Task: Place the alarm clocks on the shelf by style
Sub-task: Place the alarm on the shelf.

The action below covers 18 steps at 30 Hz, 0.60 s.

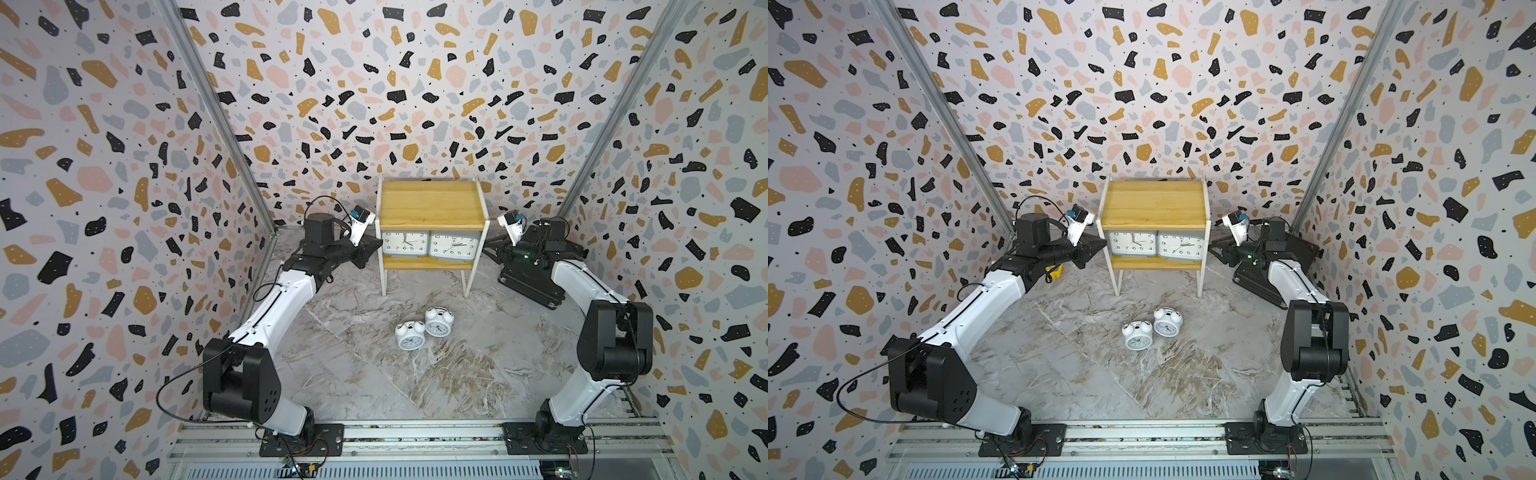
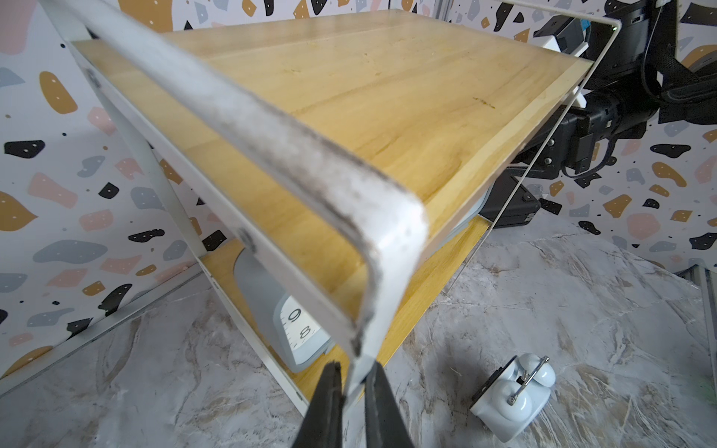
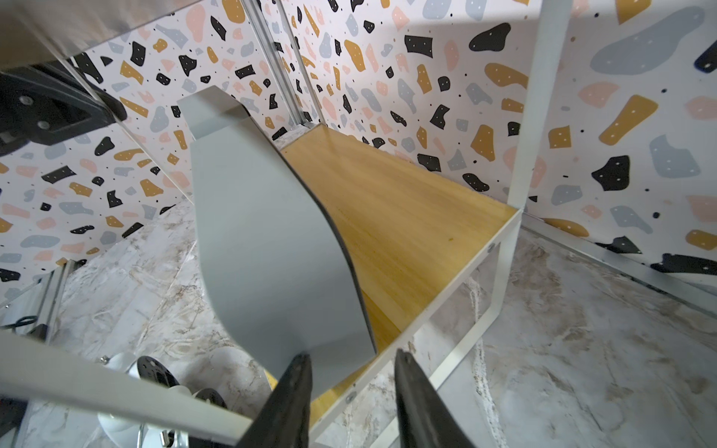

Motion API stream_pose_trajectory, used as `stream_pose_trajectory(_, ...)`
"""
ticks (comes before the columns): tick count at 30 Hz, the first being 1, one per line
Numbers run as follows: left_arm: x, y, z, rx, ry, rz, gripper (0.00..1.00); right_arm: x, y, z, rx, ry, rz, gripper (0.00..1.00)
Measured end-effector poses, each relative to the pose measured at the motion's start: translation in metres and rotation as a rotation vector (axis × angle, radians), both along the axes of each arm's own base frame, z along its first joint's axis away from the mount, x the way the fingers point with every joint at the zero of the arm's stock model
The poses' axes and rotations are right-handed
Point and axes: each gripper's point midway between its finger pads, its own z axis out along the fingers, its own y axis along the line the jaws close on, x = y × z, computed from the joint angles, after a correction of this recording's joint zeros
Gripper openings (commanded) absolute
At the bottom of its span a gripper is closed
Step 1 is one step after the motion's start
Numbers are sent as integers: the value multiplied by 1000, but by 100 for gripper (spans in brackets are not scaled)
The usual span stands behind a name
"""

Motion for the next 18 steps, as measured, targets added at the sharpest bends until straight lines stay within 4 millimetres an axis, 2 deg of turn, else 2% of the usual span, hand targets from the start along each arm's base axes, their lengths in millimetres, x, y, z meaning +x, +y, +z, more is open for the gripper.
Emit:
stream_pose_trajectory(4, 0, 0, 0, 0, 1, 1, 14, 1, -3, -4, -18, 12, -17, 55)
stream_pose_trajectory(8, -1, 0, 0, -1, 8, 3, 15, -3, -11, 1, -37, -1, -48, 59)
stream_pose_trajectory(11, -2, 1, 1, -3, 16, 8, 16, -12, -22, 13, -48, -28, -84, 59)
stream_pose_trajectory(15, -7, 3, 3, -12, 40, 19, 22, -24, -37, 28, -67, -68, -145, 60)
stream_pose_trajectory(18, -15, 5, 12, -28, 38, 29, 29, -39, -42, 33, -72, -89, -193, 62)
